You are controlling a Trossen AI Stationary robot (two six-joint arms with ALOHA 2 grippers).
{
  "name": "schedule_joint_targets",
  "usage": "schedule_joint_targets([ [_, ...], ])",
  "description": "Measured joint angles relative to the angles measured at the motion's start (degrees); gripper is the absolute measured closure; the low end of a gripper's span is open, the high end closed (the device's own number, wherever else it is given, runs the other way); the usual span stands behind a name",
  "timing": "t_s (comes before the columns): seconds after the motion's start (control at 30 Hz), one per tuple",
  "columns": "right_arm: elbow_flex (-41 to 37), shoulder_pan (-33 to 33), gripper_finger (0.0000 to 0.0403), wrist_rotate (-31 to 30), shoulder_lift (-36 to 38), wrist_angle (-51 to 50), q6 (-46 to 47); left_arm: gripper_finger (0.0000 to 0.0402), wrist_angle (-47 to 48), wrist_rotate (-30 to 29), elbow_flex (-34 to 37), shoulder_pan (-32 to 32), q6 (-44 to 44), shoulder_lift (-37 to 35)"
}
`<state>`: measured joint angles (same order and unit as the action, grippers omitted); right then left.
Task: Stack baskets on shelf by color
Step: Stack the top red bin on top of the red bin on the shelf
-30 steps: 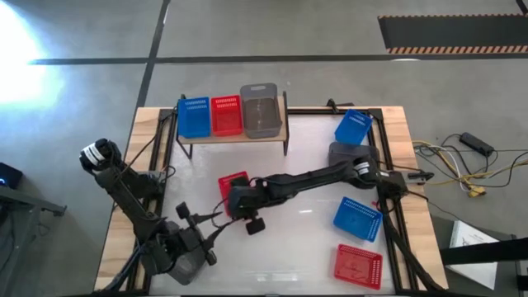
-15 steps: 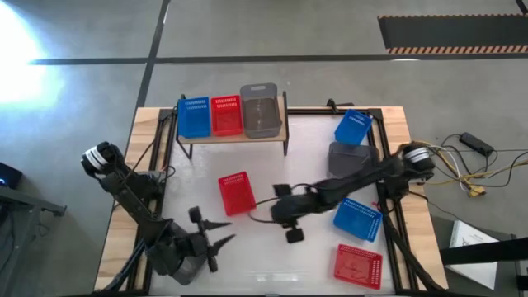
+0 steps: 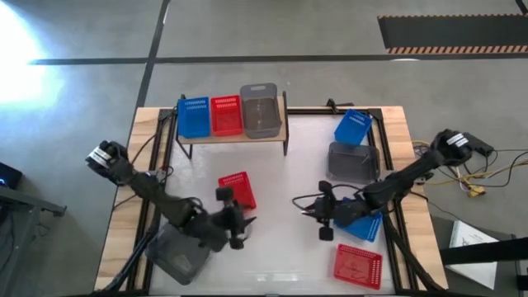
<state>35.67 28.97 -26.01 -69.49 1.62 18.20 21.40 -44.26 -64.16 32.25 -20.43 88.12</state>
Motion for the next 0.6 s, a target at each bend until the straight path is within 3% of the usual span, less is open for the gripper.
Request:
schedule_joint_targets([
  [0.1,-2.8,0.3,0.0355,-2.0,1.7,3.0,0.3,0.0237,16.7,10.1,-6.4,-3.6,-8.9,2.3],
  [0.3,-6.9,0.4,0.0355,-2.6,0.7,12.3,-1.1,0.0177,19.0,25.9,-6.8,-8.9,-14.0,5.1],
  [0.43,-7.9,0.4,0.0355,-2.5,-1.6,15.3,-1.2,0.0150,20.8,27.1,-6.2,-10.2,-17.0,7.5],
  [0.6,-7.9,0.4,0.0355,-2.5,-4.6,16.5,-1.2,0.0165,20.7,27.1,-6.2,-10.0,-16.8,11.5],
])
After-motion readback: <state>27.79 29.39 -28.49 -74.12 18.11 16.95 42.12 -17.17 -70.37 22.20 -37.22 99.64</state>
